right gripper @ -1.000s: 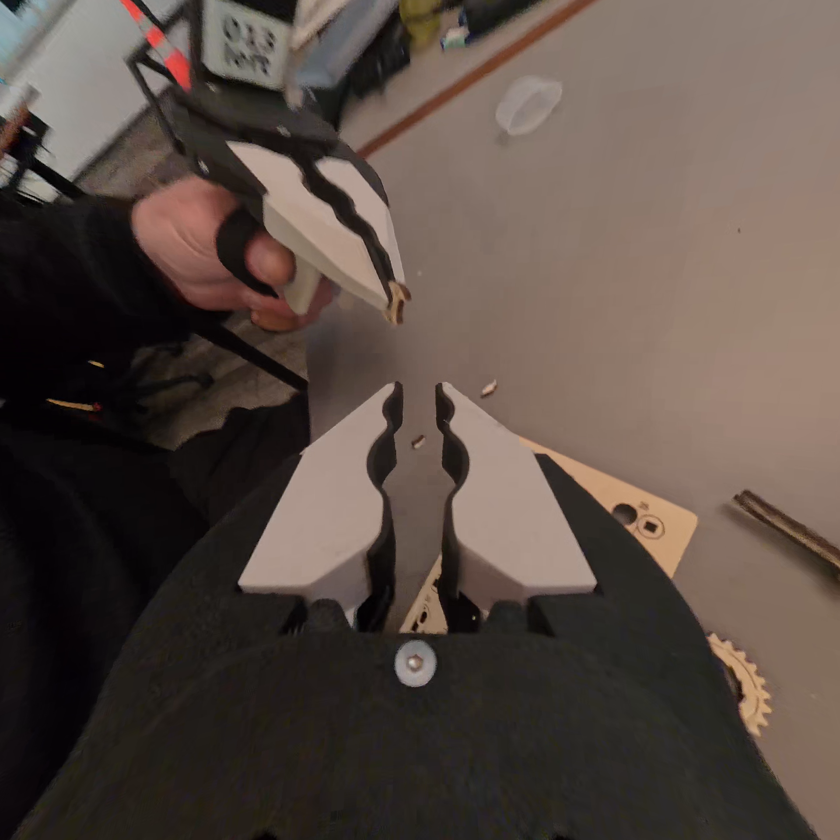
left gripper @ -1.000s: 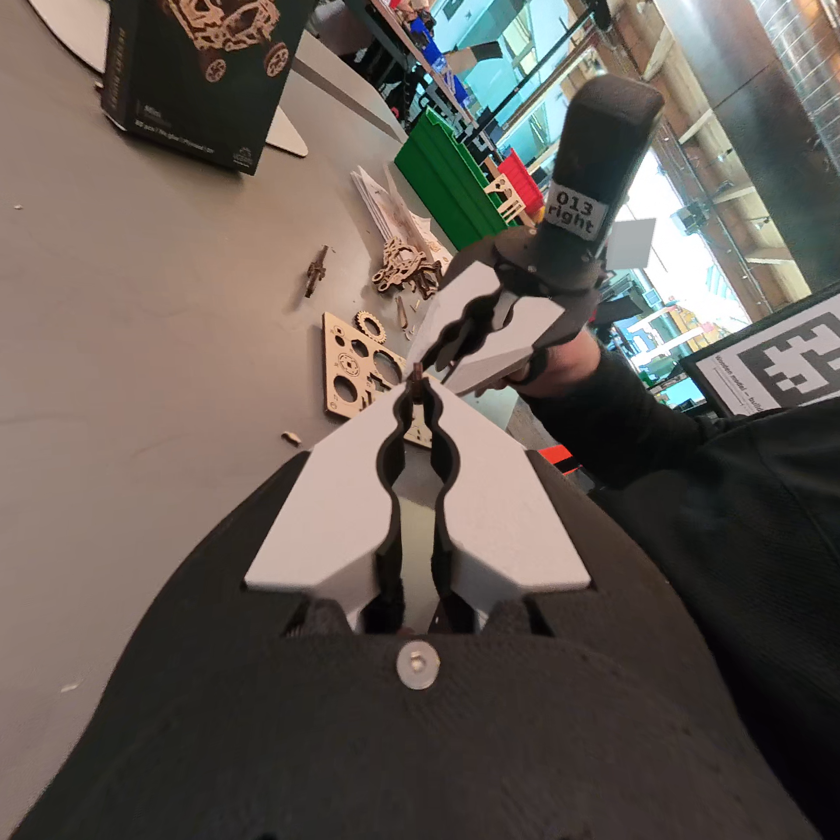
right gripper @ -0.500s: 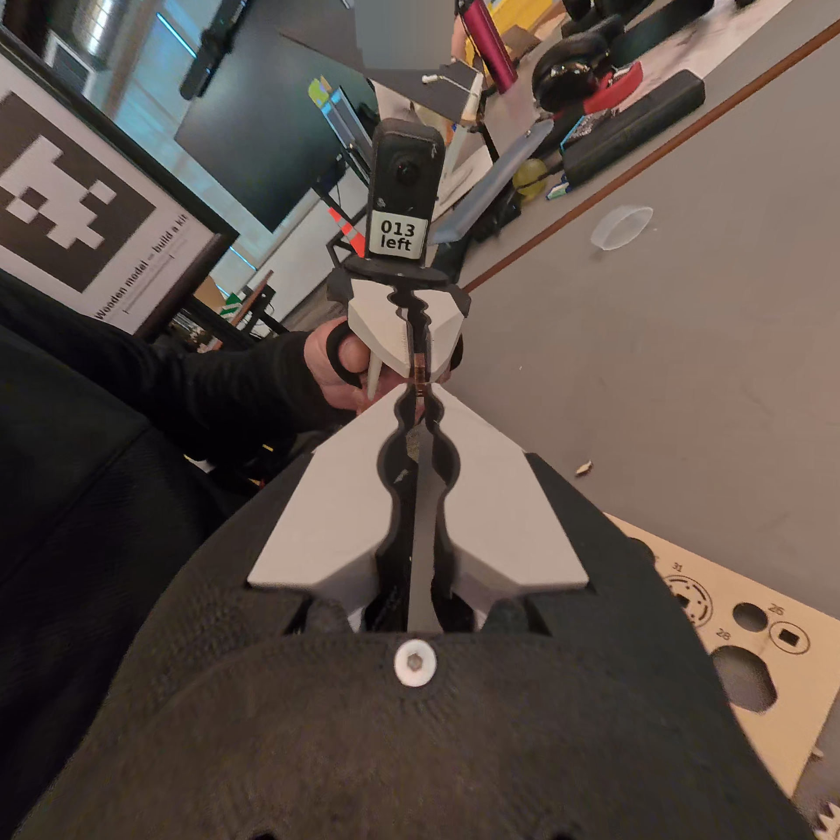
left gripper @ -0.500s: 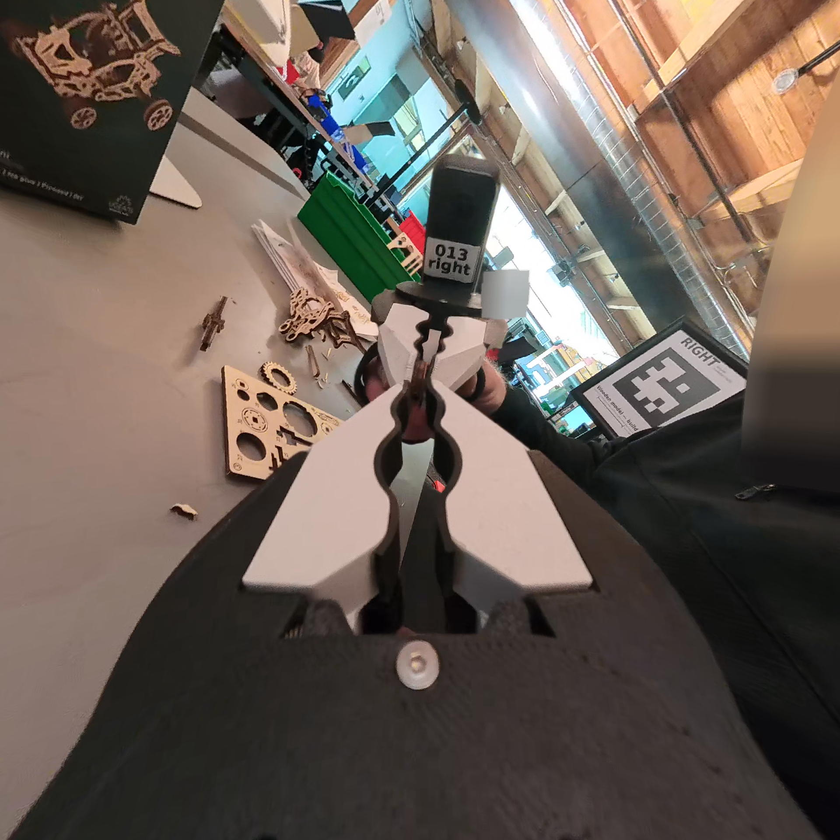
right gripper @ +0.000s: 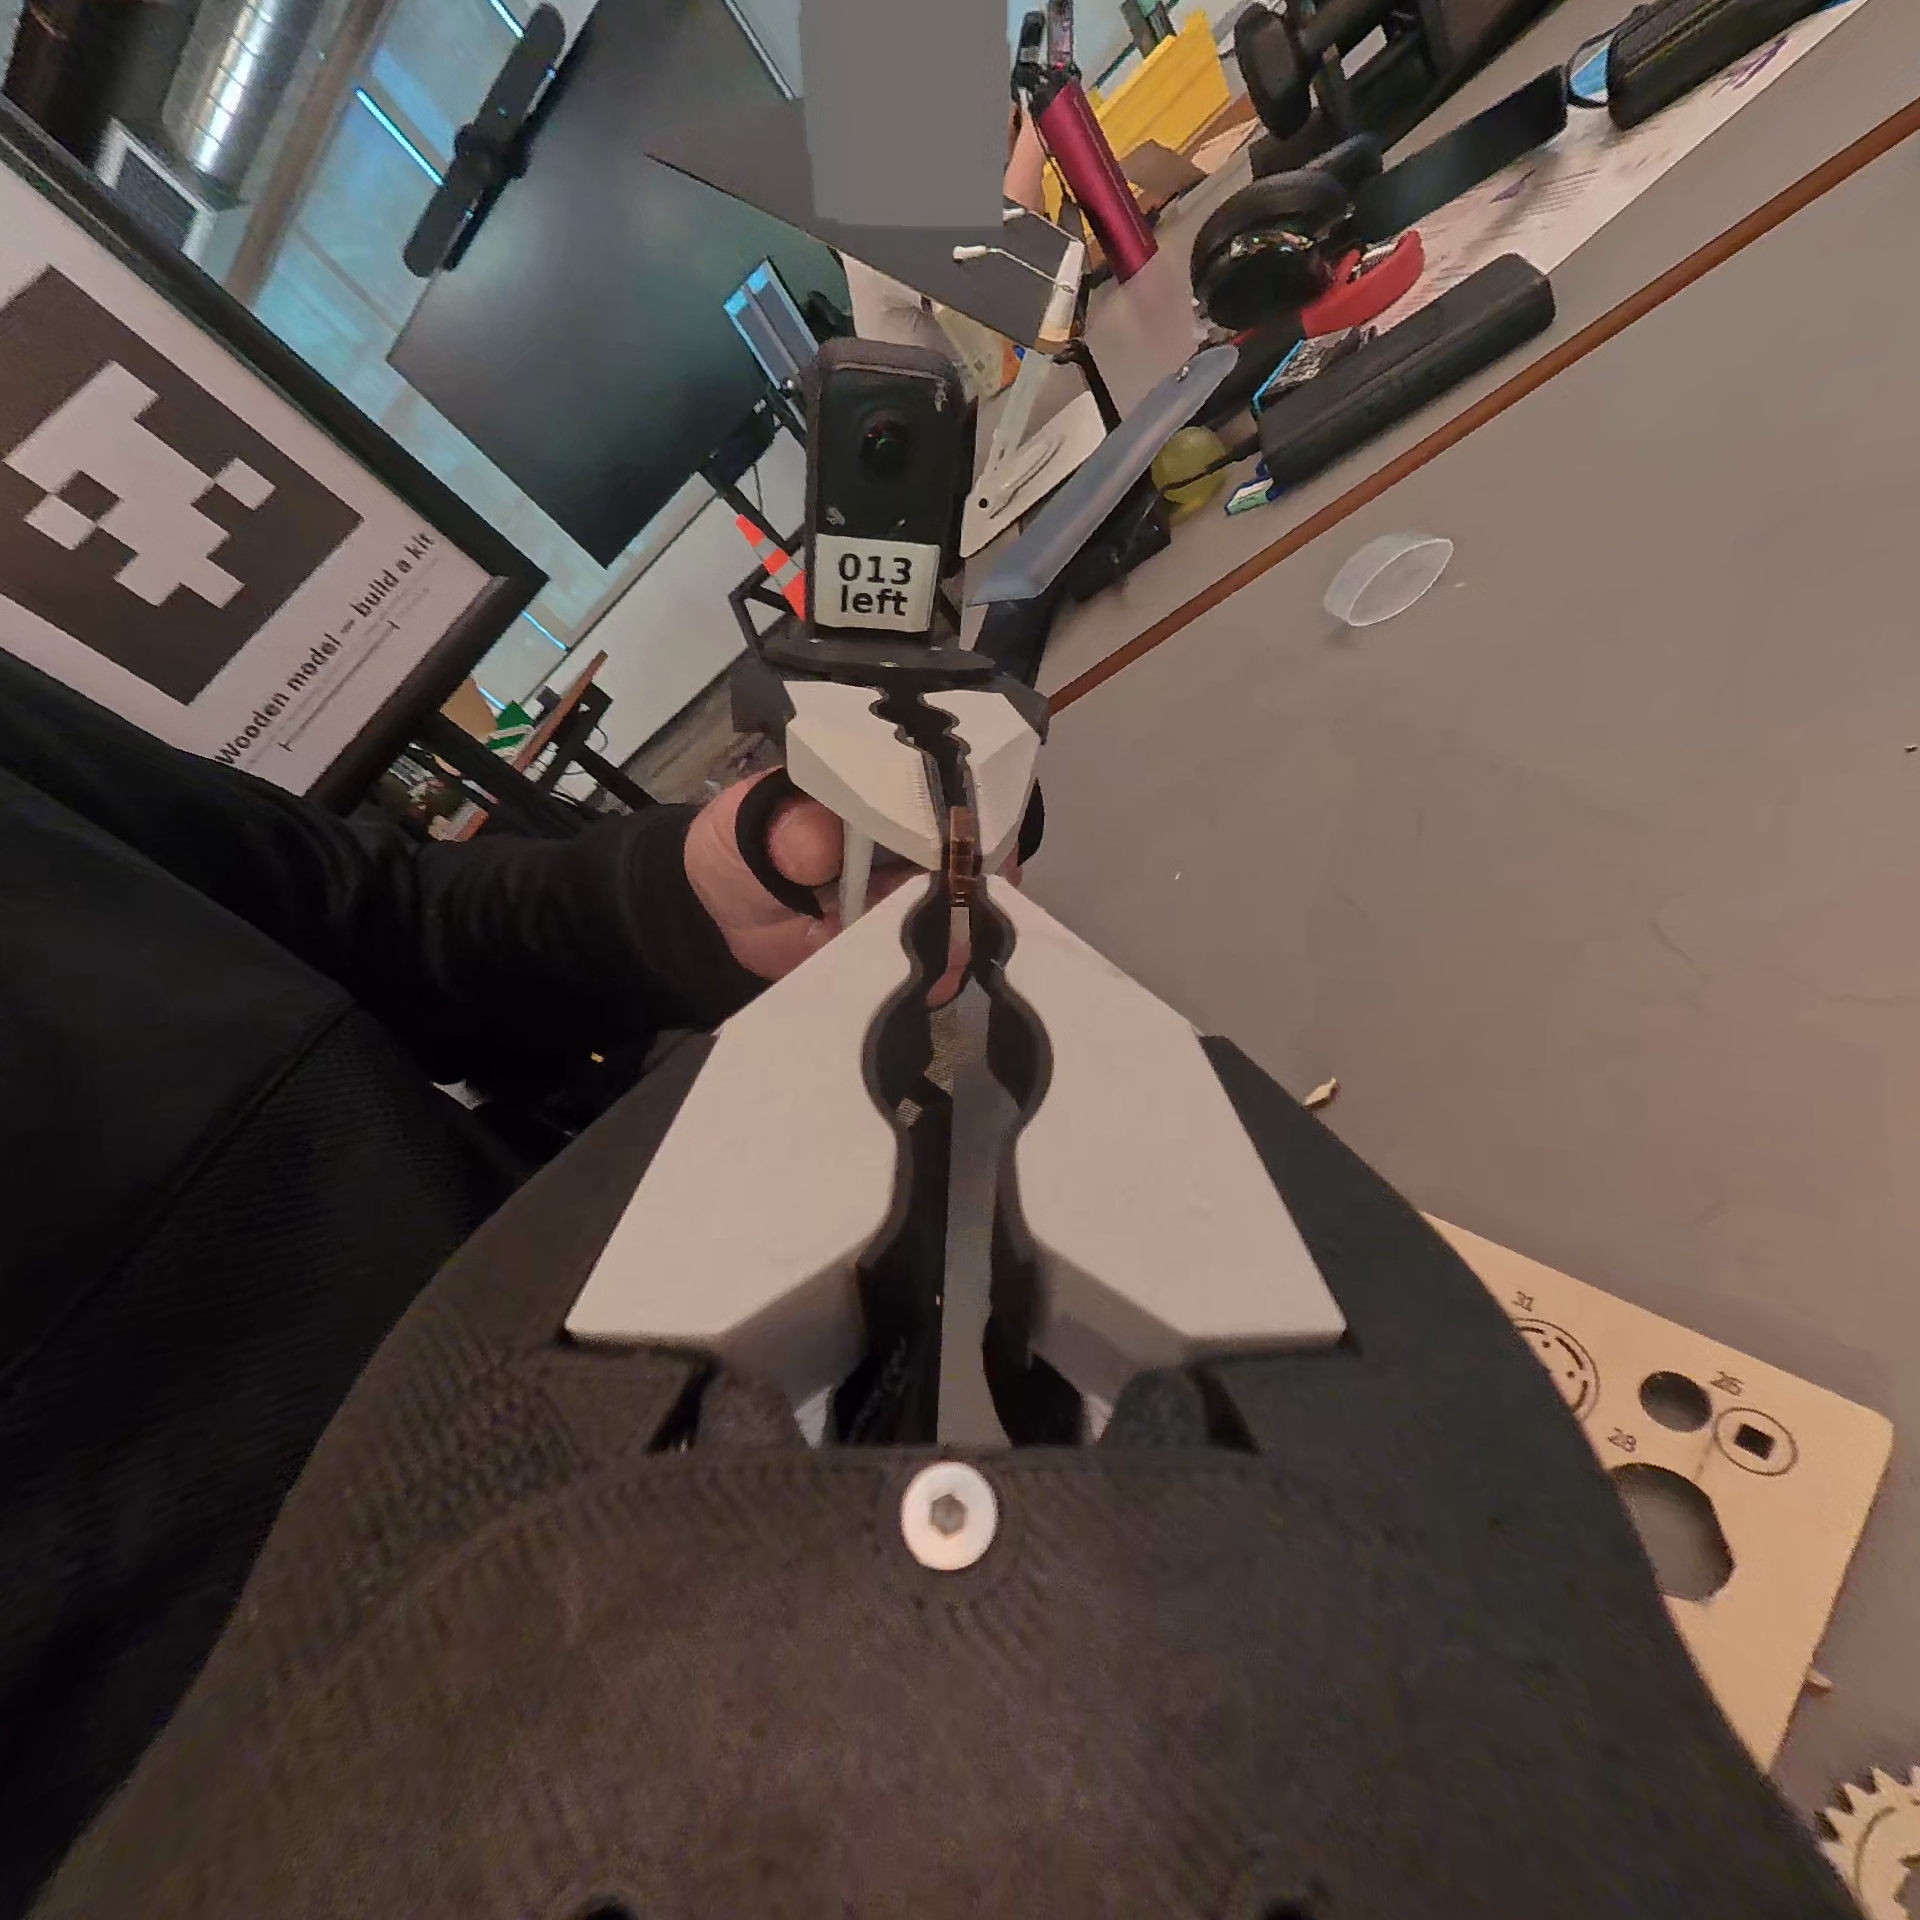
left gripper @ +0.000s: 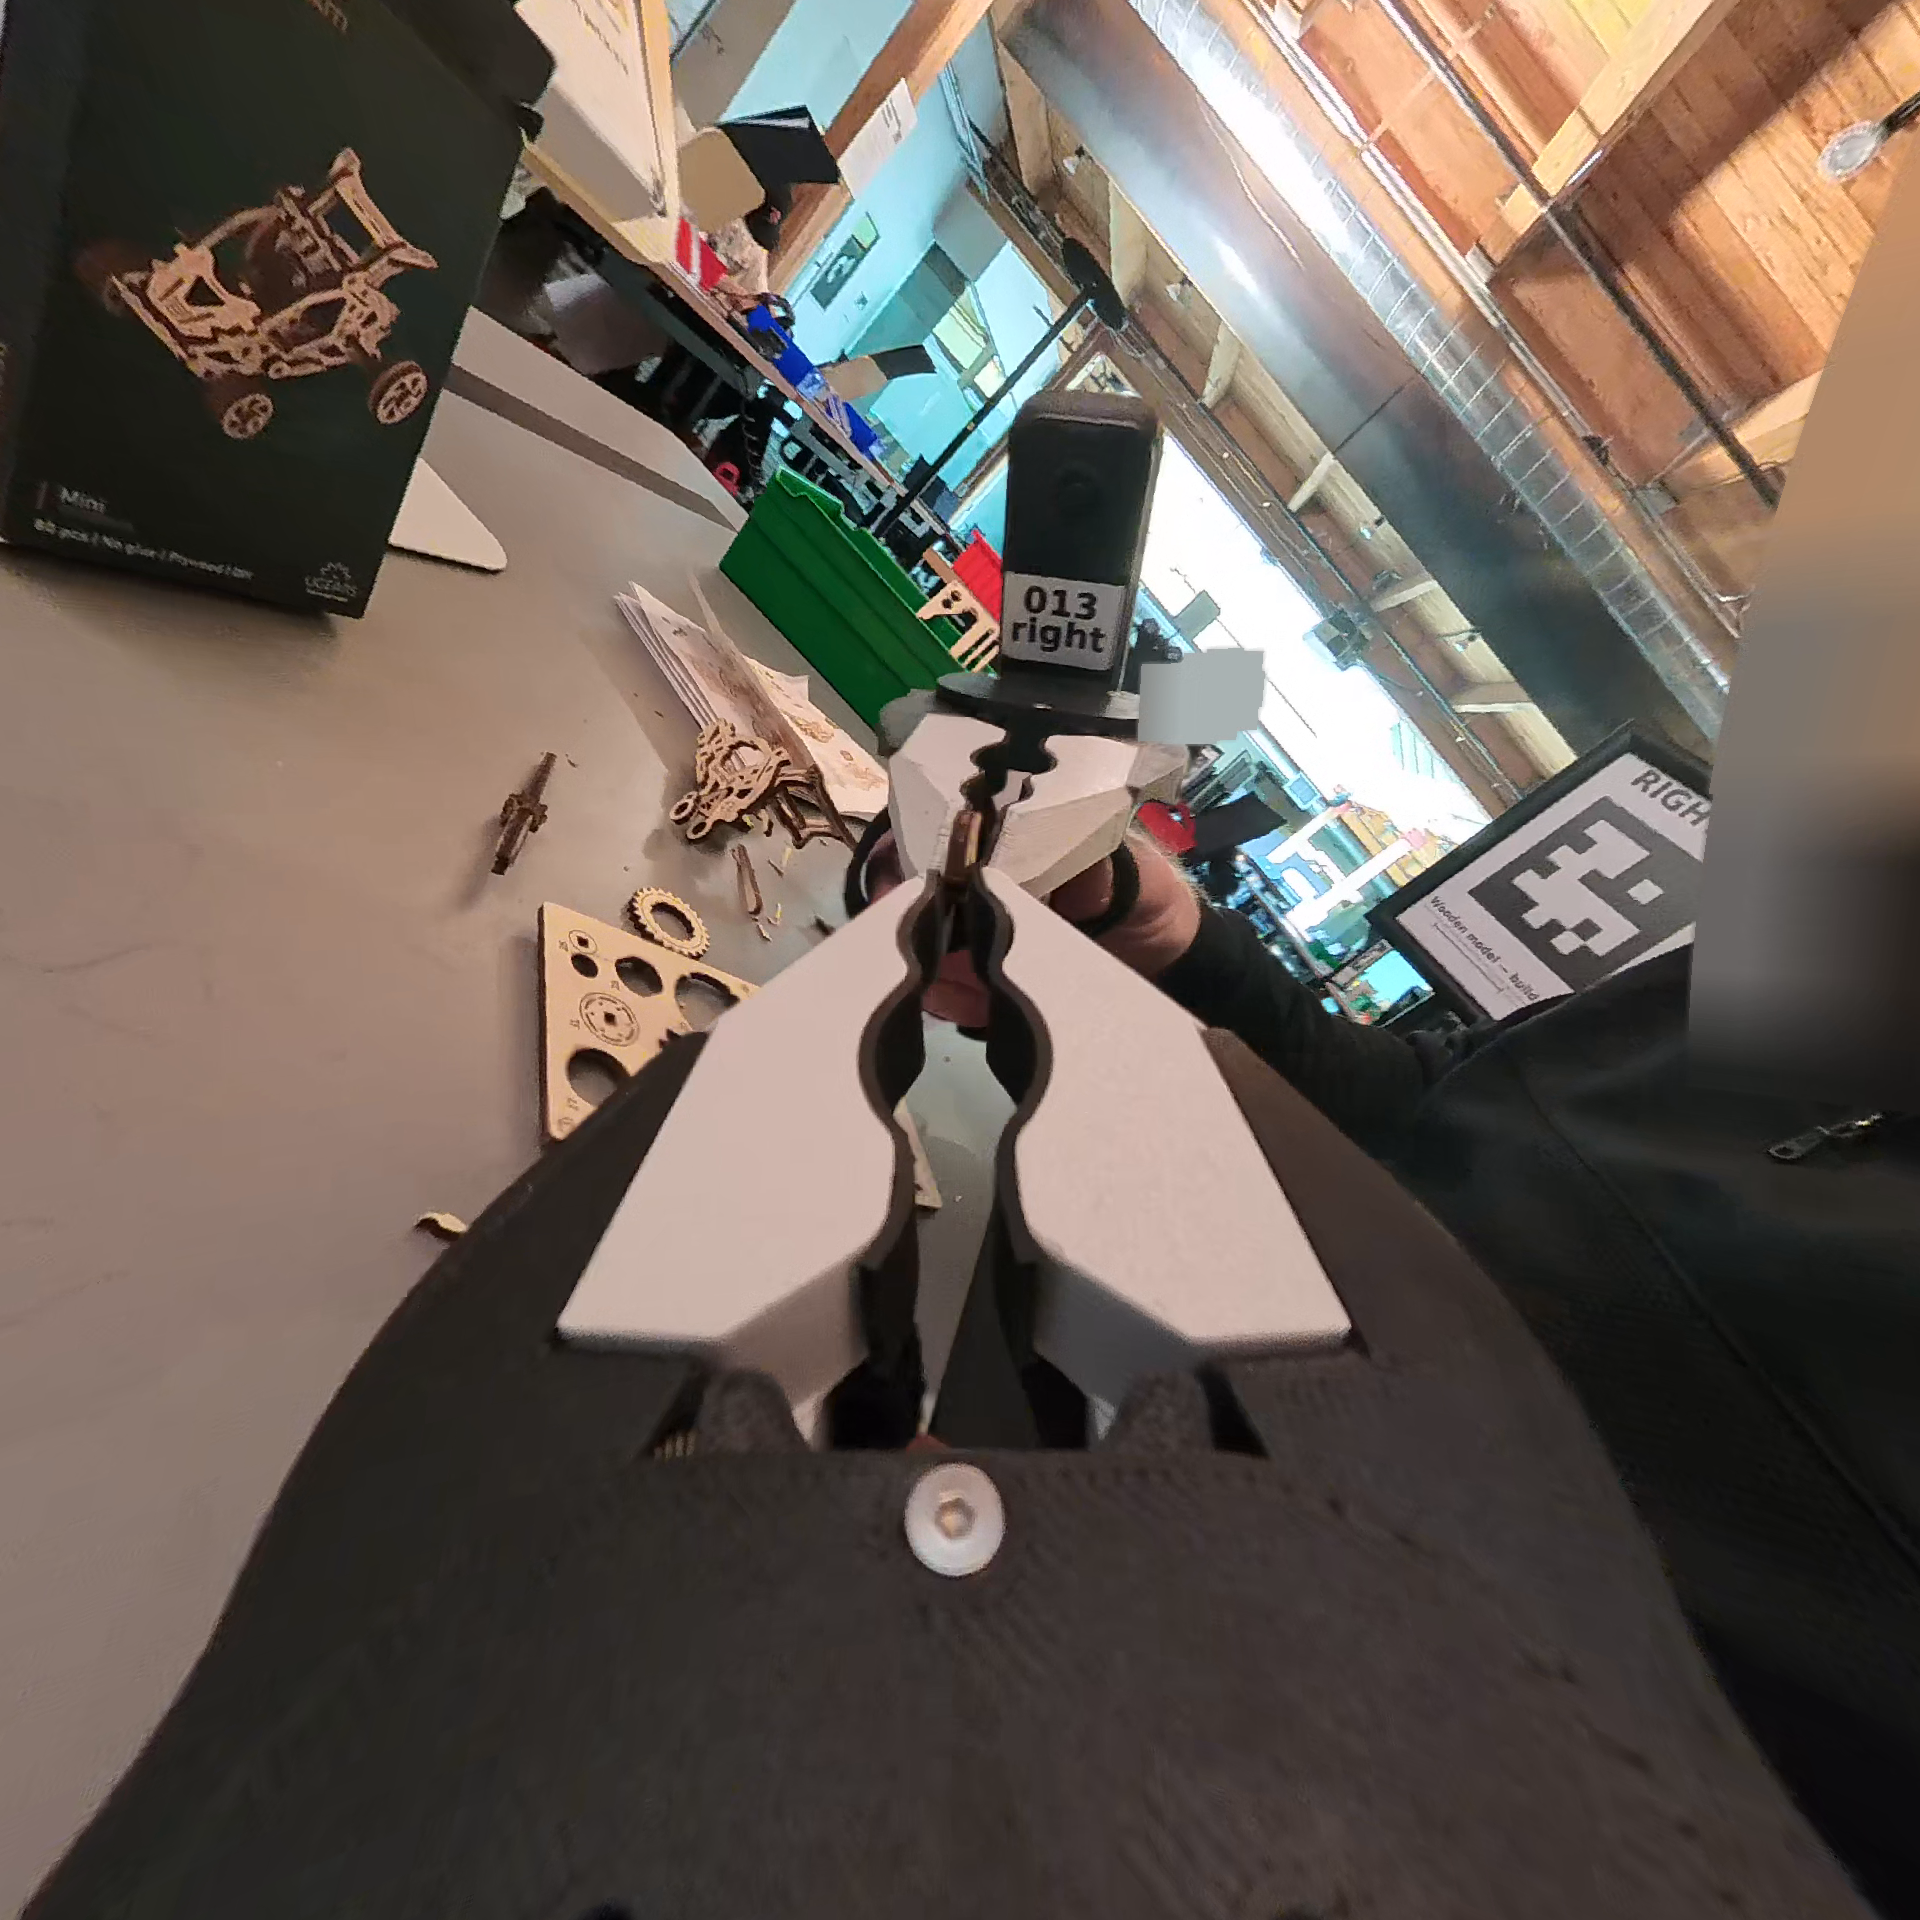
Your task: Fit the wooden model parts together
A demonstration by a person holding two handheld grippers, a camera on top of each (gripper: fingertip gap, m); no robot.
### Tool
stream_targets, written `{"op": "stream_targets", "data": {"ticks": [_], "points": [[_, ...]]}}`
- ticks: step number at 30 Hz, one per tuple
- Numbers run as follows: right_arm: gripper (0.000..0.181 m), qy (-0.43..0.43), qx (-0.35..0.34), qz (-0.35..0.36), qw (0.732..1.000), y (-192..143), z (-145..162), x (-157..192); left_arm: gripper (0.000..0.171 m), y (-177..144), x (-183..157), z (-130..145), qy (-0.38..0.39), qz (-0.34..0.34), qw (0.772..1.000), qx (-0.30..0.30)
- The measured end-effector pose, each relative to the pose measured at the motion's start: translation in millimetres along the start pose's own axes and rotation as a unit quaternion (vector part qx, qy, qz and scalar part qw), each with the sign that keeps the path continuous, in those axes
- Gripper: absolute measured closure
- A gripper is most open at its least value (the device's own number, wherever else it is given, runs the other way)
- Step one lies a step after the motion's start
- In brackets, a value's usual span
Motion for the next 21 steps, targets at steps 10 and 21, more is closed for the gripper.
{"op": "stream_targets", "data": {"ticks": [10,21], "points": [[0.18,-0.014,-0.001,0.013,1.0,0,-5,6,0.169,2,-5,-3,0.022,-0.001,1.0,-0.012],[0.18,-0.089,0.026,0.088,0.992,2,-9,14,0.17,4,-10,-3,0.047,-0.058,0.997,-0.024]]}}
Point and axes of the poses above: each gripper's, where its closed fingertips meet, y out along the fingers, z out of its underside, x = y × z across the jaws, the point moved 9 cm from there along -y, back along the fingers, and after that the axes turned 1 degree about z, right-handed, at the moved point
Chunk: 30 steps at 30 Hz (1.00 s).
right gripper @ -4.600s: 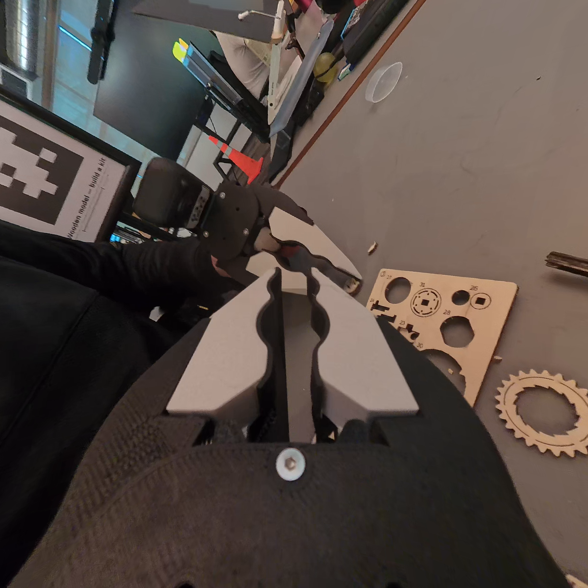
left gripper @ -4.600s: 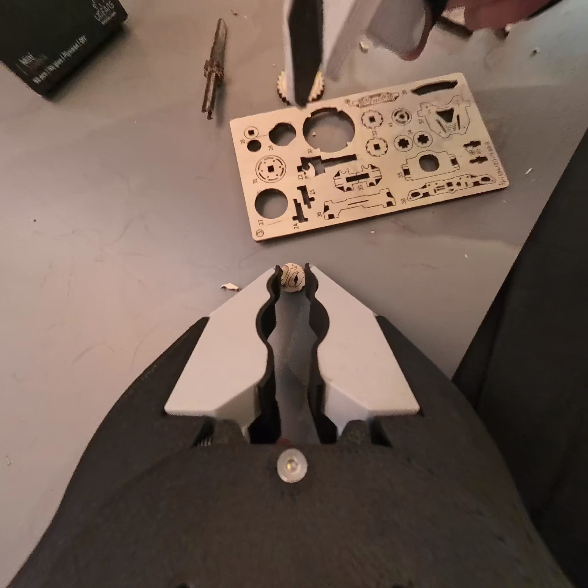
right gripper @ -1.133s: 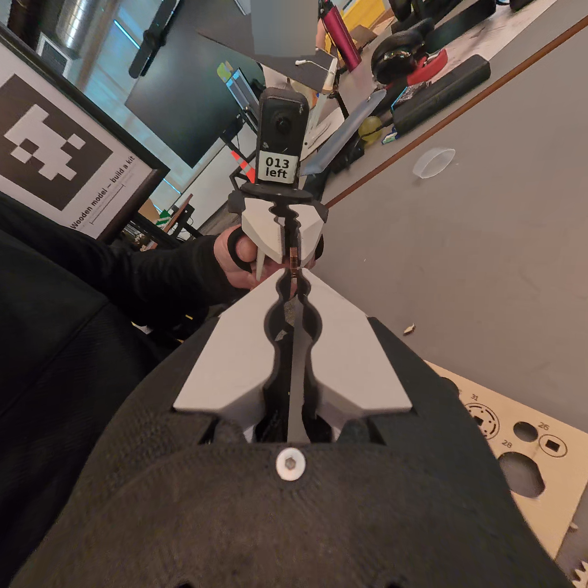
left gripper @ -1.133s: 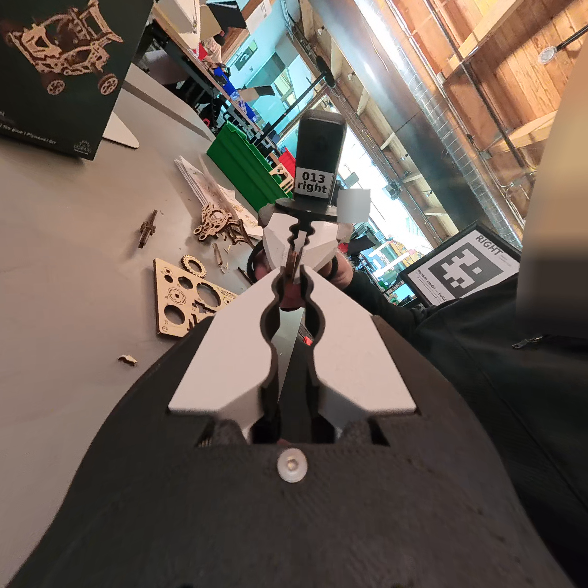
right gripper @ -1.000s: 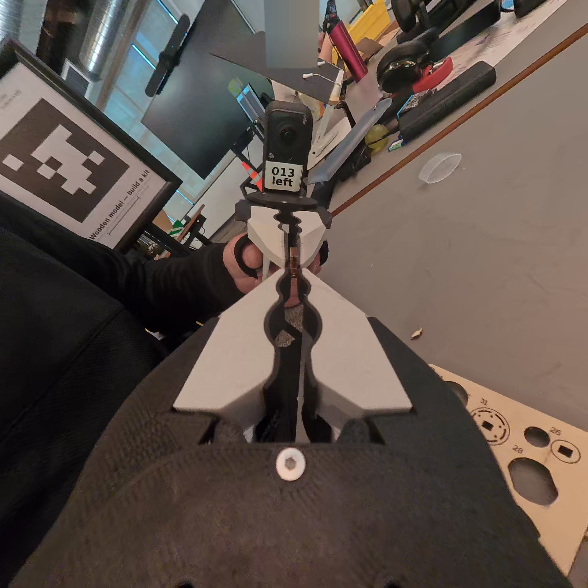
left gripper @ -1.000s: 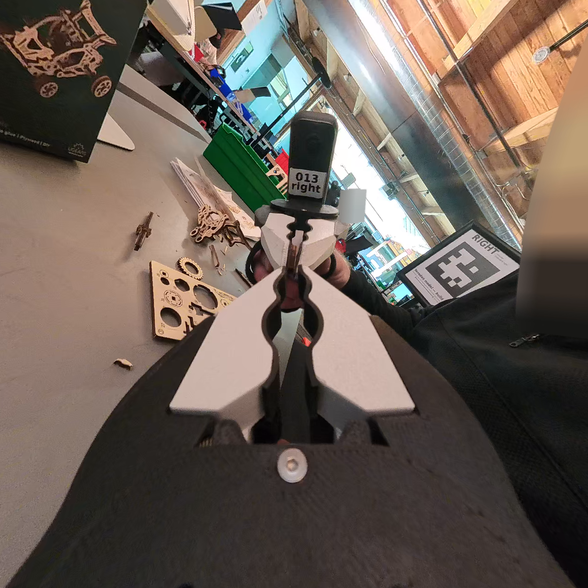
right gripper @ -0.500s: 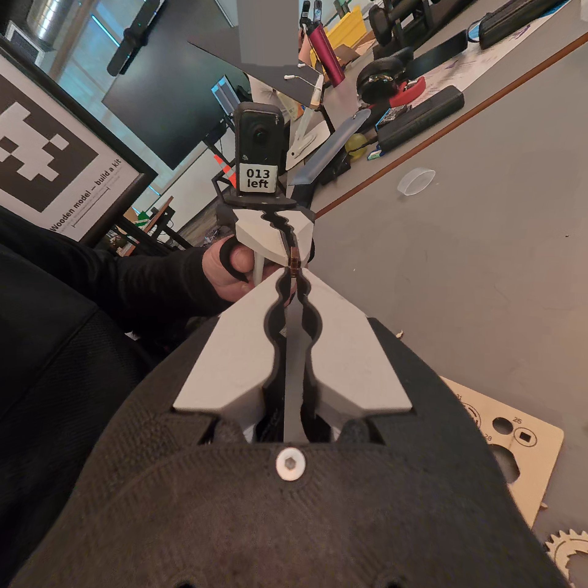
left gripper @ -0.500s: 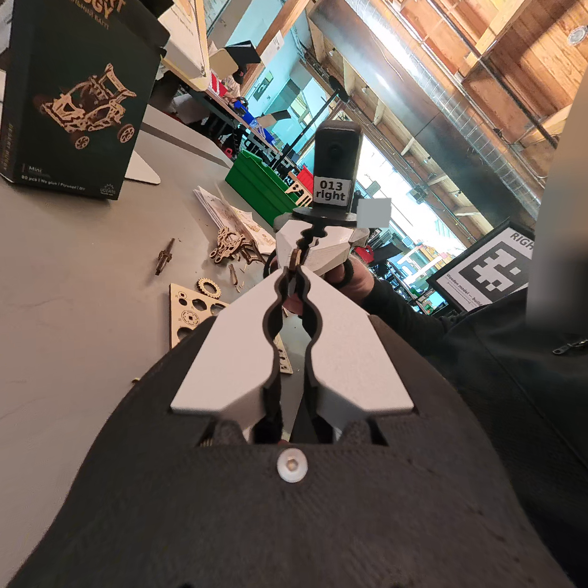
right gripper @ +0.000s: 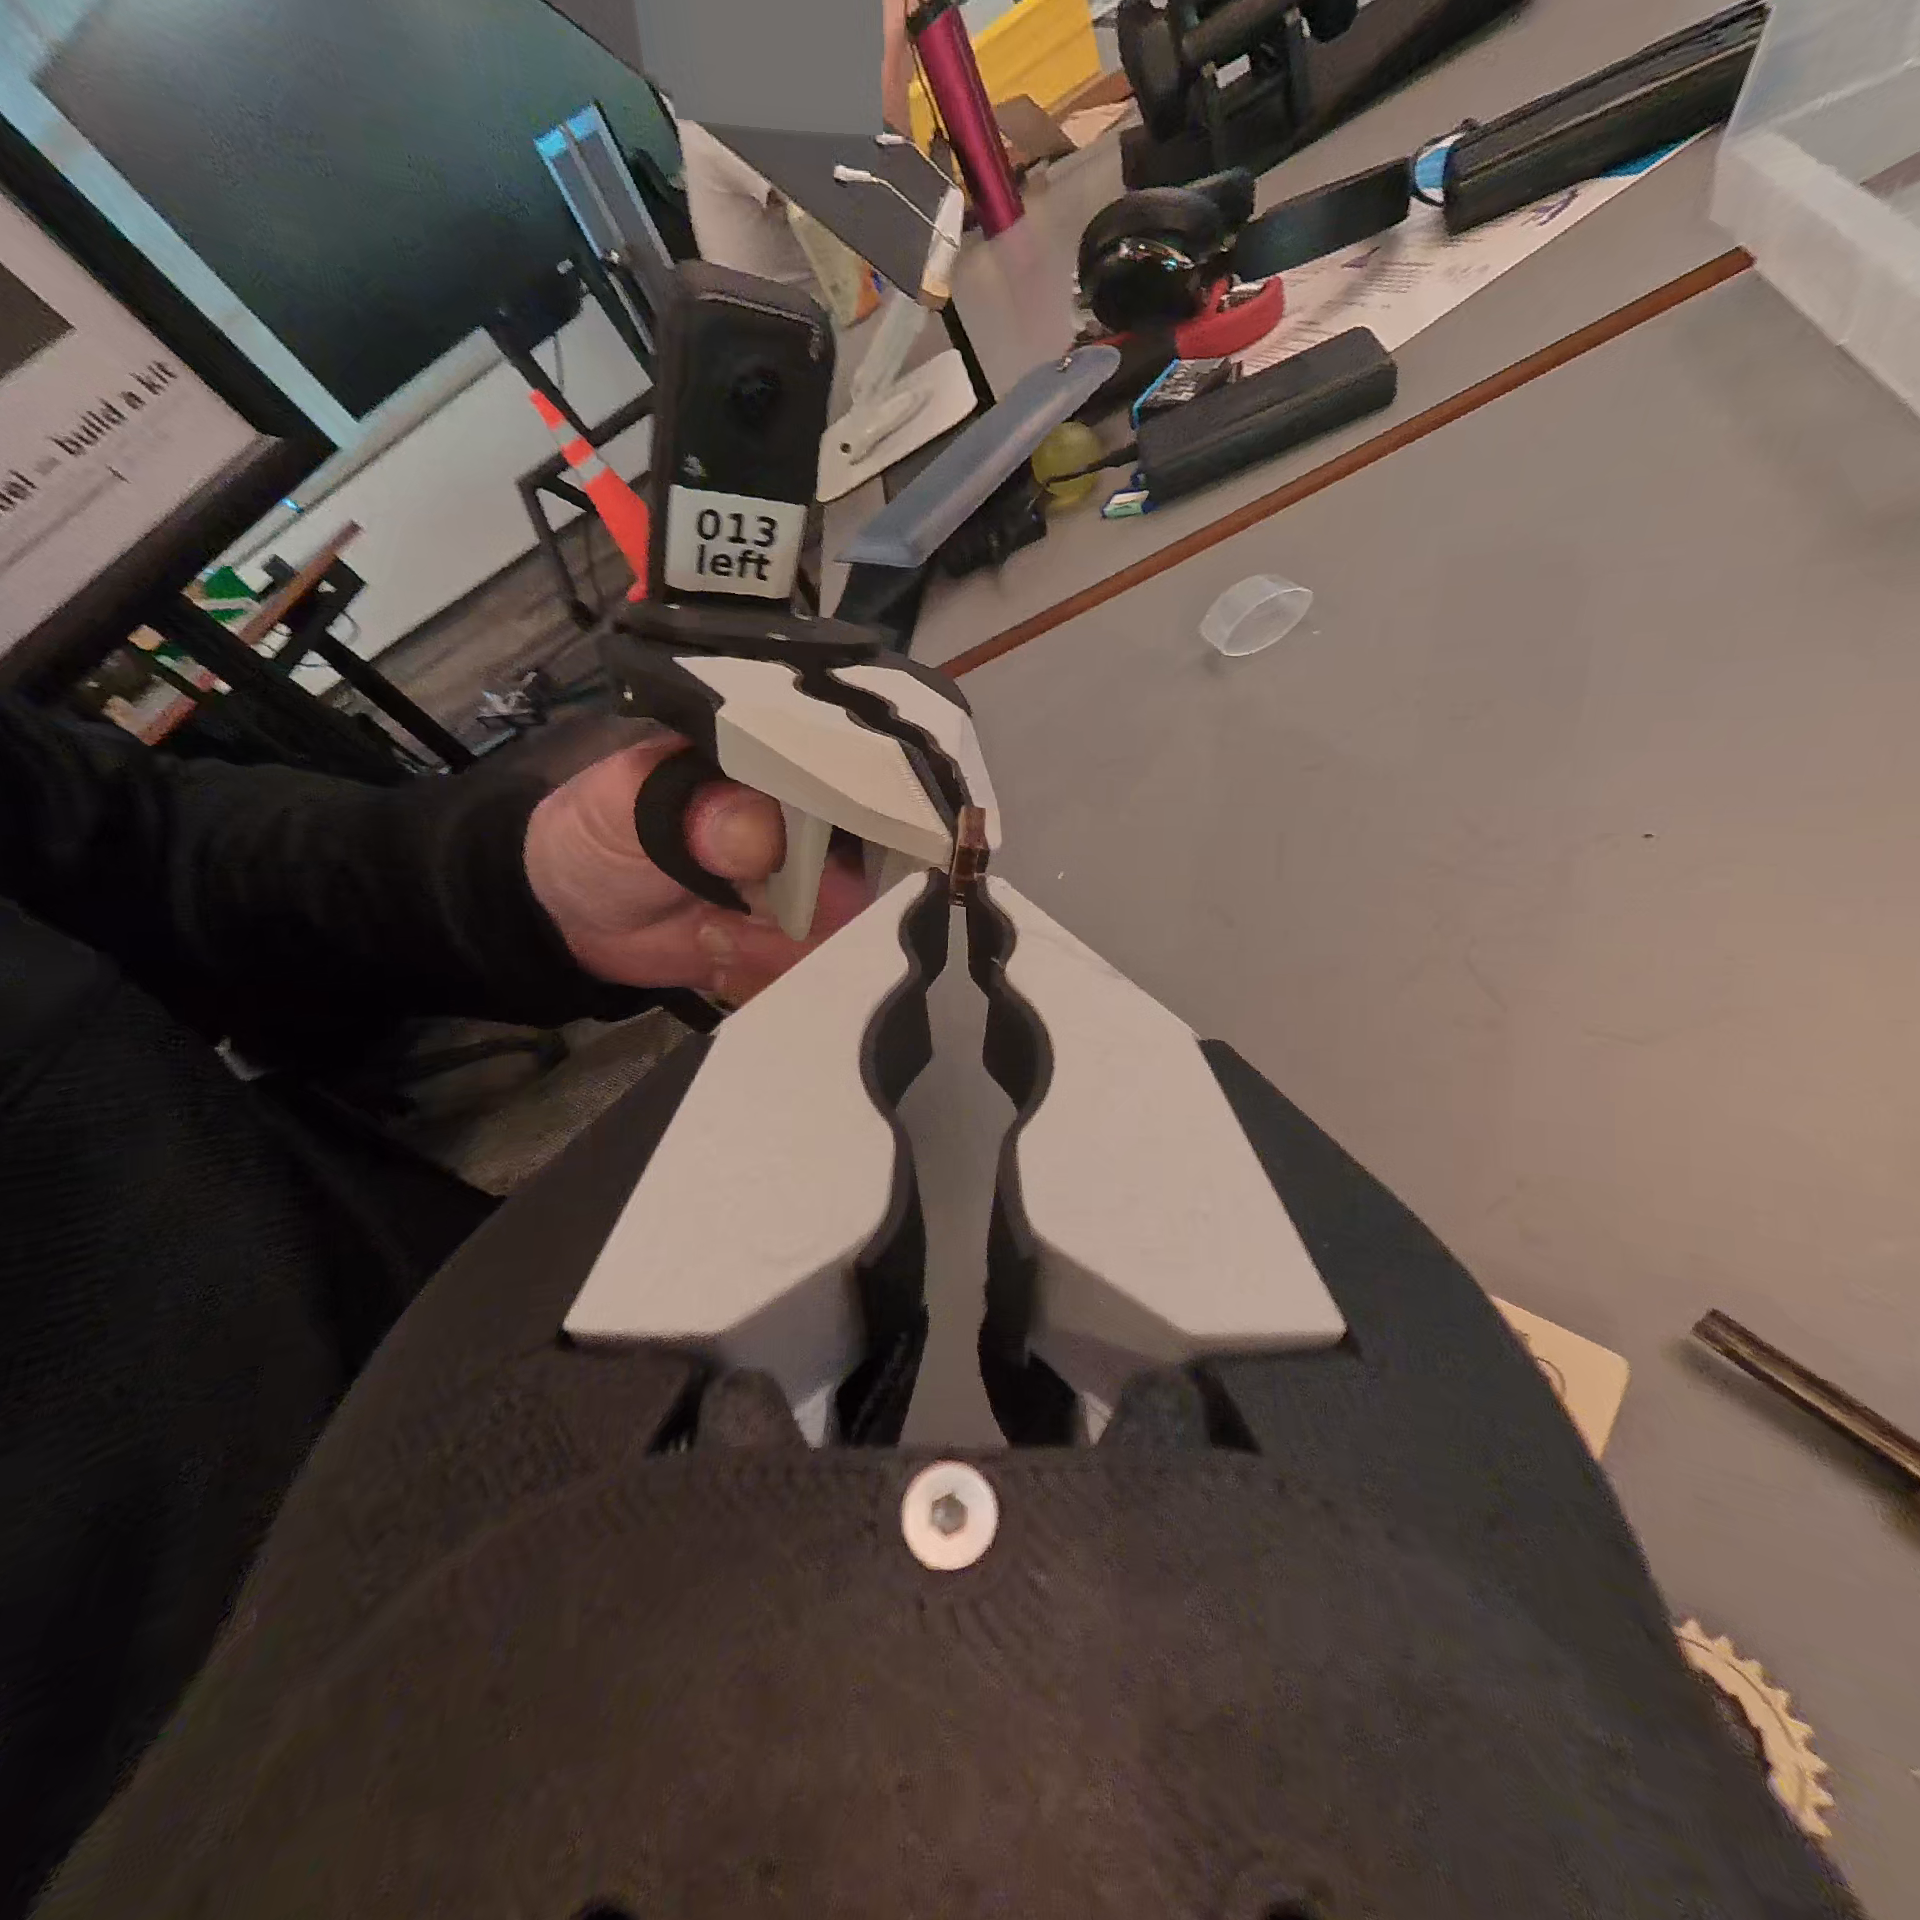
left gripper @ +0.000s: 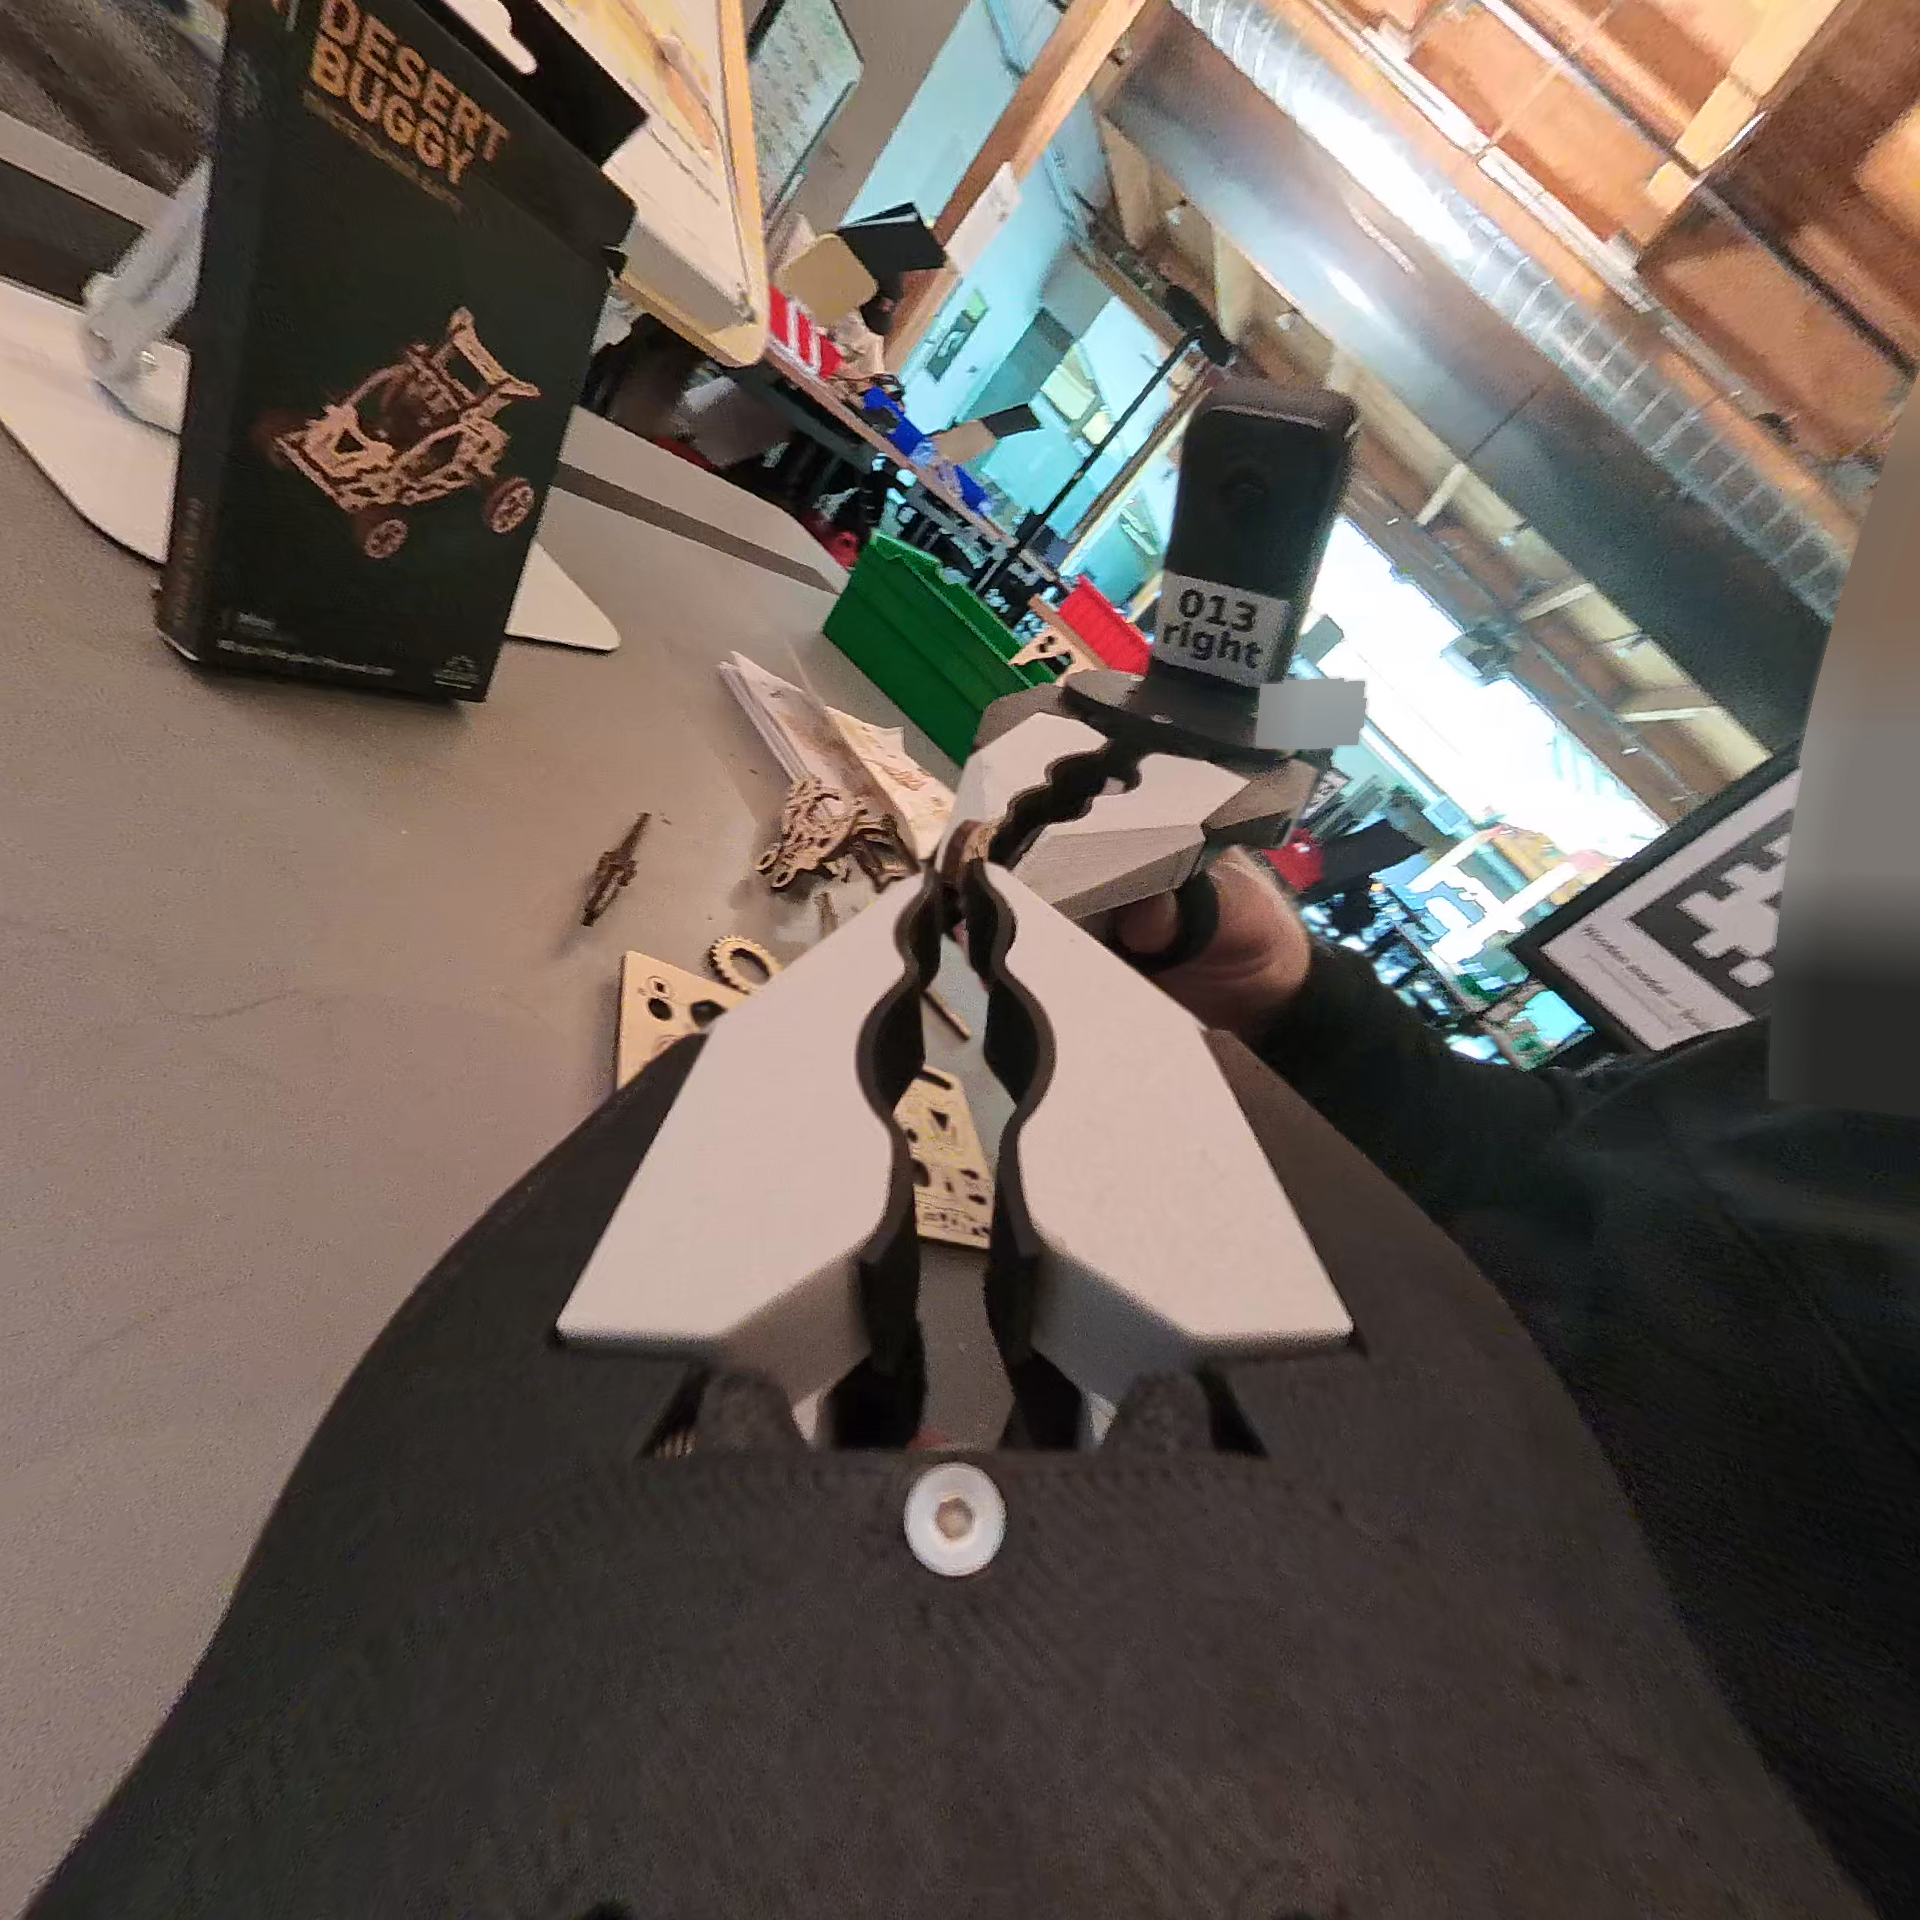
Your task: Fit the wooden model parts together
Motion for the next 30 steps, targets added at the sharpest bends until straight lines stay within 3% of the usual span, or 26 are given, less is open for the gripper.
{"op": "stream_targets", "data": {"ticks": [13,18,30], "points": [[0.18,-0.084,0.023,0.113,0.99,12,-5,9,0.17,2,-11,-6,0.109,-0.161,0.98,0.034],[0.181,-0.059,-0.006,0.094,0.994,14,-9,6,0.171,-1,-10,-12,0.103,-0.14,0.985,0.009],[0.181,0.055,-0.04,0.011,0.998,7,10,-10,0.169,-1,-1,-4,0.072,-0.094,0.992,0.042]]}}
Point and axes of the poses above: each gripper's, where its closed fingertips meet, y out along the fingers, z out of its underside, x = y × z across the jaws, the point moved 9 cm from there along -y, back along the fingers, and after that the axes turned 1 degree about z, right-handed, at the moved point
